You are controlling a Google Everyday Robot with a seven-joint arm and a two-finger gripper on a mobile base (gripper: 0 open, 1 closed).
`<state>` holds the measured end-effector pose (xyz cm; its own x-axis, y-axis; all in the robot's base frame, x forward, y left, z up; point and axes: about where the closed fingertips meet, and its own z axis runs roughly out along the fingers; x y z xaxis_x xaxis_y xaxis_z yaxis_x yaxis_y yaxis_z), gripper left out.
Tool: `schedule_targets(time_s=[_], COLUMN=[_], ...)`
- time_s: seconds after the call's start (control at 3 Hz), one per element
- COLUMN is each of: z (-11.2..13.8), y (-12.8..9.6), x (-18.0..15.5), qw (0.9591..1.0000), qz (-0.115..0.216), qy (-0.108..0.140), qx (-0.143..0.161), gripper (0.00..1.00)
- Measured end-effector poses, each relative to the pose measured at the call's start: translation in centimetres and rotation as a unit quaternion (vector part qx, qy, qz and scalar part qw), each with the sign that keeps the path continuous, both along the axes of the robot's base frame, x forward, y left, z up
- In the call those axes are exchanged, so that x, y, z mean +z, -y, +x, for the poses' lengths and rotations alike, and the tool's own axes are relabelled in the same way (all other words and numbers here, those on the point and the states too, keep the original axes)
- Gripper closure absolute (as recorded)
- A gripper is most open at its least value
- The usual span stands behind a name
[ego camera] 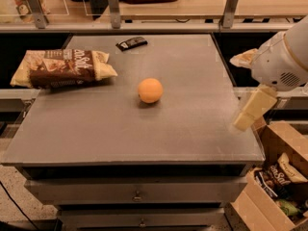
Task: Move orange near brown chip bag
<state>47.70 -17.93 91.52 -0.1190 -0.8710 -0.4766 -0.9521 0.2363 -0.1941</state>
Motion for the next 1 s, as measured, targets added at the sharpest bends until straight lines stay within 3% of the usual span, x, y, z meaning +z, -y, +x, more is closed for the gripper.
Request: schedule_targets(time_s=[0.33, 0.67, 1.0], z=[2.8, 2.8, 3.4], y=[-3.5, -3.5, -5.6], x=[-3.2, -3.1, -4.7], qw=[0.9944, 0.9945, 0.9914], qz=[0.09, 0.089, 0.119], qy=[0.027, 0.027, 0.022], qx=[0.048, 0.048, 0.049], gripper=[0.0, 0.0, 0.0])
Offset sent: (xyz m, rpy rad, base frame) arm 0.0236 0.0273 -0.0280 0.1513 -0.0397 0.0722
